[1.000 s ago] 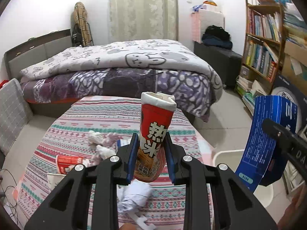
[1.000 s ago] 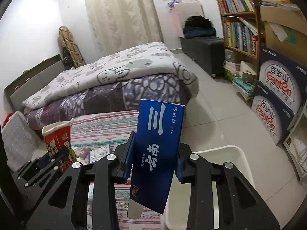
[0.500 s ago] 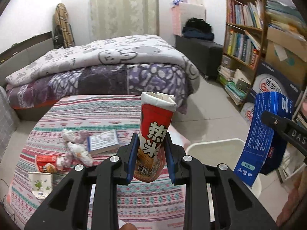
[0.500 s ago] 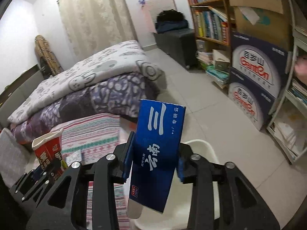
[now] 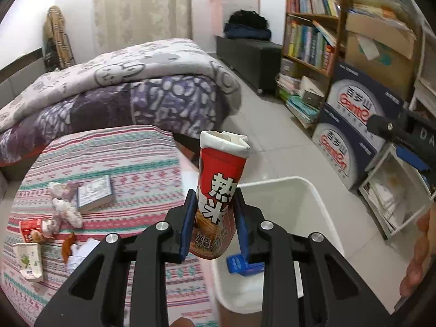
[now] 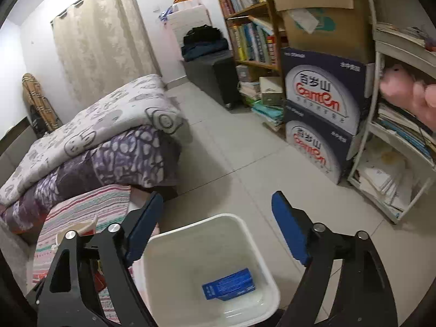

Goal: Collect trash
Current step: 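Carry both items to the white bin and open both tools to drop them, then move both tools back over the table toward the paper cup and crumpled paper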

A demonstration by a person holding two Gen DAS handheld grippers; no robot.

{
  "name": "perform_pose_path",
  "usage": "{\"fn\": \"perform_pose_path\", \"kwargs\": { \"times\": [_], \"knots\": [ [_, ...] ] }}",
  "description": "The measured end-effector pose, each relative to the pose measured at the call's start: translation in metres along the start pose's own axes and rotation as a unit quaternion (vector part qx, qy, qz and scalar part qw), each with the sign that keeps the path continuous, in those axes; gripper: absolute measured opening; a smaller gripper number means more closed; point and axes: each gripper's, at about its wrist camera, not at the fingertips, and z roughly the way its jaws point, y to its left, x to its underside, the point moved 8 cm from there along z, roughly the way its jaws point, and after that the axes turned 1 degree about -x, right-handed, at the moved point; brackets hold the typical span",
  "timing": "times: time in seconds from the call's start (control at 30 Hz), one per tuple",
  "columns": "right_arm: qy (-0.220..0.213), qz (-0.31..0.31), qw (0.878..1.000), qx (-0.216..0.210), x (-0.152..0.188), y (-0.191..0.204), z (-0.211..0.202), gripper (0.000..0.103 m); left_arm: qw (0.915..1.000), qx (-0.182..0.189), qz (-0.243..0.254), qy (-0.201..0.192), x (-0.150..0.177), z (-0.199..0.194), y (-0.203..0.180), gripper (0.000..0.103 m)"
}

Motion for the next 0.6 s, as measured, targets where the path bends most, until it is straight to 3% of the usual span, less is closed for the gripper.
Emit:
{"fn": "perform_pose_path", "kwargs": {
  "times": [0.2,0.27,0.37,0.47,0.6],
  "knots": [
    [0.007,0.028,0.999,0.015,-0.004,-0.027,0.001,0.086,0.9995,0.027,0.014,0.013,0.004,0.010,-0.033,0.030],
    [0.010,0.036,0.999,0.020,-0.005,-0.034,0.003,0.087,0.9989,0.040,0.018,0.018,0.004,0.014,-0.042,0.041],
    [0.009,0.041,0.999,0.023,-0.007,-0.040,0.004,0.088,0.9980,0.054,0.023,0.022,0.006,0.018,-0.052,0.047],
    [0.006,0.040,0.999,0.027,-0.007,-0.040,0.003,0.090,0.9980,0.055,0.024,0.021,0.006,0.019,-0.053,0.061],
    [0.006,0.039,0.999,0.025,-0.007,-0.037,0.003,0.093,0.9983,0.052,0.020,0.019,0.005,0.015,-0.048,0.063]
  ]
}}
